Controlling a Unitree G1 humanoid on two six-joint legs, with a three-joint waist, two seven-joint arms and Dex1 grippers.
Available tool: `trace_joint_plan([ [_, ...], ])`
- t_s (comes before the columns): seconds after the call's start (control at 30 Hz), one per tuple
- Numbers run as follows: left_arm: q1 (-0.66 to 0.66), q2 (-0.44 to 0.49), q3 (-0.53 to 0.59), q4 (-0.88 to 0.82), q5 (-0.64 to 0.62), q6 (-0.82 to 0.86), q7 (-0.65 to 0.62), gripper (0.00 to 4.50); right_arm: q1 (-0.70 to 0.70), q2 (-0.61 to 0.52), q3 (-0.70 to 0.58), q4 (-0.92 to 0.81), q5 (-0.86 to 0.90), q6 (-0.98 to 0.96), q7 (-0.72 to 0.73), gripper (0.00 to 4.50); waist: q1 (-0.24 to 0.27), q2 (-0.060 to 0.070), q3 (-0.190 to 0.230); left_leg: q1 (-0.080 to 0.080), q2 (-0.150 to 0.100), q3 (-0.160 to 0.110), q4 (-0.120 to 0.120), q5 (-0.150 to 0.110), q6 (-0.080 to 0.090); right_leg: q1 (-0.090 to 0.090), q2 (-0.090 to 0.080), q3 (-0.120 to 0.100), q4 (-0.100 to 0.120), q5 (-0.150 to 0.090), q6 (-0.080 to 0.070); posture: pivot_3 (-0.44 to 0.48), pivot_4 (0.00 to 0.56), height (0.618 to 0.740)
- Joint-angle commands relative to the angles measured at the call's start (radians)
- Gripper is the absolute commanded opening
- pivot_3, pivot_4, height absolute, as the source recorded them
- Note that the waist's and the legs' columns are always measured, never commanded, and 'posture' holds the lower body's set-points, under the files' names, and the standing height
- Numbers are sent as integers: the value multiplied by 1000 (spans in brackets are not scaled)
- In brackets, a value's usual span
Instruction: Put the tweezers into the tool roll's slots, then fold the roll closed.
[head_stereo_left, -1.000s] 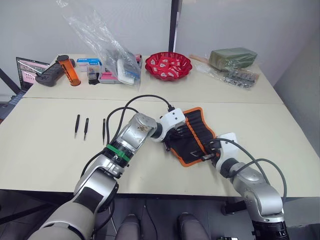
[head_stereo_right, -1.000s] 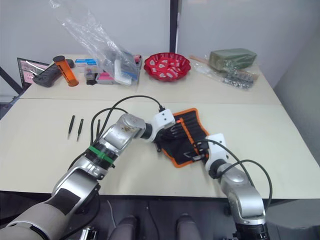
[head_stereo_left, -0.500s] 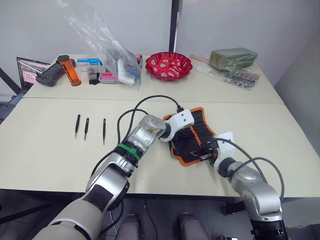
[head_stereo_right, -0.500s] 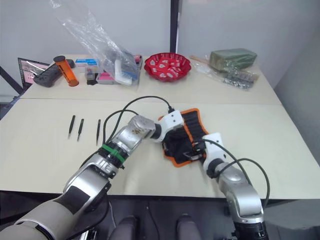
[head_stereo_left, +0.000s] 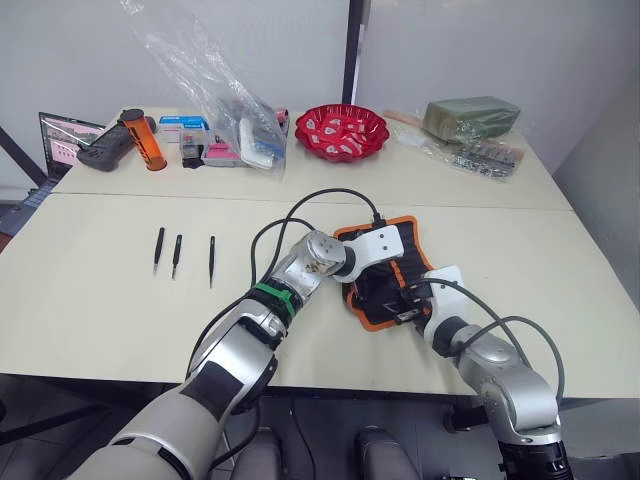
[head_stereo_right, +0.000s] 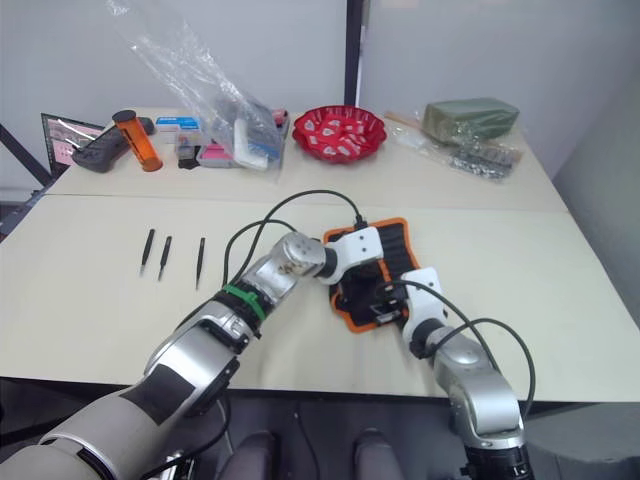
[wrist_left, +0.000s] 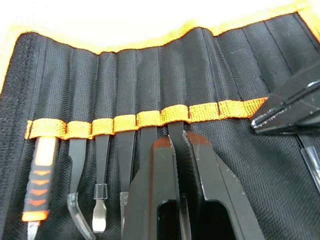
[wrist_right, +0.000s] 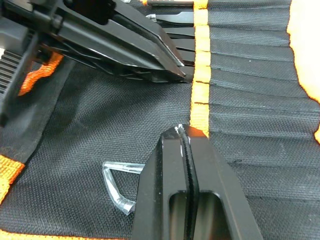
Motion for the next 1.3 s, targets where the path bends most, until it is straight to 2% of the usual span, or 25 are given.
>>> trace_joint_plan([
  [0.03,-14,-18,21,-1,0,-4,3,15,14,14,4,-23,8,11,-3,0,-1,0,0,0,0,0,0,0,0,0,0,0,0,0,0,0,150,735],
  [0.2,-12,-5,48,8,-6,10,9,15,24,15,-2,-30,9,13,0,0,-2,0,0,0,0,0,0,0,0,0,0,0,0,0,0,0,150,735],
  [0.23,-11,-4,58,6,-15,18,1,770,25,14,-3,-30,9,13,1,0,-2,0,0,0,0,0,0,0,0,0,0,0,0,0,0,0,150,735],
  [0.4,-2,39,92,-55,-37,77,-48,2453,16,14,-11,-20,11,12,6,0,-6,0,0,0,0,0,0,0,0,0,0,0,0,0,0,0,150,735],
  [0.6,59,151,126,-272,-78,246,-111,4359,15,17,-10,-11,9,4,10,0,-18,0,0,2,0,0,-1,0,0,0,0,0,4,0,0,0,150,735],
  [0.77,122,236,174,-498,-148,420,-158,4434,6,38,-52,-33,32,-27,14,0,-6,1,0,1,0,0,0,0,0,0,0,0,4,0,0,0,150,735],
  [0.87,138,273,194,-571,-175,471,-165,4434,-7,44,-77,-51,48,-37,22,0,-3,1,0,0,0,-1,0,1,-1,0,0,0,3,0,0,0,150,735],
  [1.23,174,342,308,-637,-267,494,-98,4434,-14,-13,-78,52,23,-65,43,0,-7,1,0,1,0,-1,0,1,-1,0,0,0,4,0,0,0,150,735],
  [1.3,181,375,367,-622,-276,483,-55,4434,0,-15,-68,85,21,-83,62,0,-7,1,0,1,0,-1,0,1,-1,0,0,0,4,0,0,0,150,735],
])
